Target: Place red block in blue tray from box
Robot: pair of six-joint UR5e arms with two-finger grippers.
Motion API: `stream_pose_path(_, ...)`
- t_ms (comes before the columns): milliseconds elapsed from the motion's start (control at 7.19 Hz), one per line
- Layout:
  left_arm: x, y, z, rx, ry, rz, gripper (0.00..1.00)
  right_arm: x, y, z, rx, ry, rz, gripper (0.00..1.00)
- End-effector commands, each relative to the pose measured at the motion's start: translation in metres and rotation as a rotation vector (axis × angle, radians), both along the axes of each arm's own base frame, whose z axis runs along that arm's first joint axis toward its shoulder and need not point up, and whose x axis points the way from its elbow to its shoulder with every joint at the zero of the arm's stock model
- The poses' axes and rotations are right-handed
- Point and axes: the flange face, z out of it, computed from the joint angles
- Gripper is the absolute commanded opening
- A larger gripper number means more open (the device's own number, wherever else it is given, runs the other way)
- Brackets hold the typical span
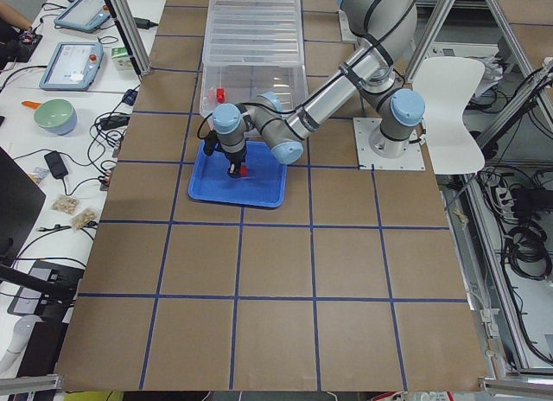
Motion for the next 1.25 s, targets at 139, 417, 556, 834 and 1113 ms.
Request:
stream_pose_path(139, -0.037, -0.021, 0.073, -0.049, -0.04, -0.014, 1.0, 0.008, 0.003, -0.011, 0.014, -0.039, 0.001, 1.0)
stream_pose_path(417, -0.052, -0.013, 0.158, -0.001, -0.045, -0.002, 1.0, 0.013, 0.003, -0.015, 0.014, -0.058, -0.002, 1.0)
stream_pose_path(556, -0.064, -0.011, 0.185, -0.025, -0.059, 0.014, 1.0, 0.019, 0.003, -0.016, 0.013, -0.06, 0.002, 1.0)
stream_pose_path(834, -0.133, -0.001, 0.222, -0.052, -0.093, 0.056, 1.0, 0.027, -0.001, -0.021, 0.019, -0.062, 0.016, 1.0)
stream_pose_path(1113, -0.203, 0.019, 0.25, -0.067, -0.121, -0.022, 1.0, 0.036, -0.003, -0.024, 0.021, -0.061, 0.014, 1.0)
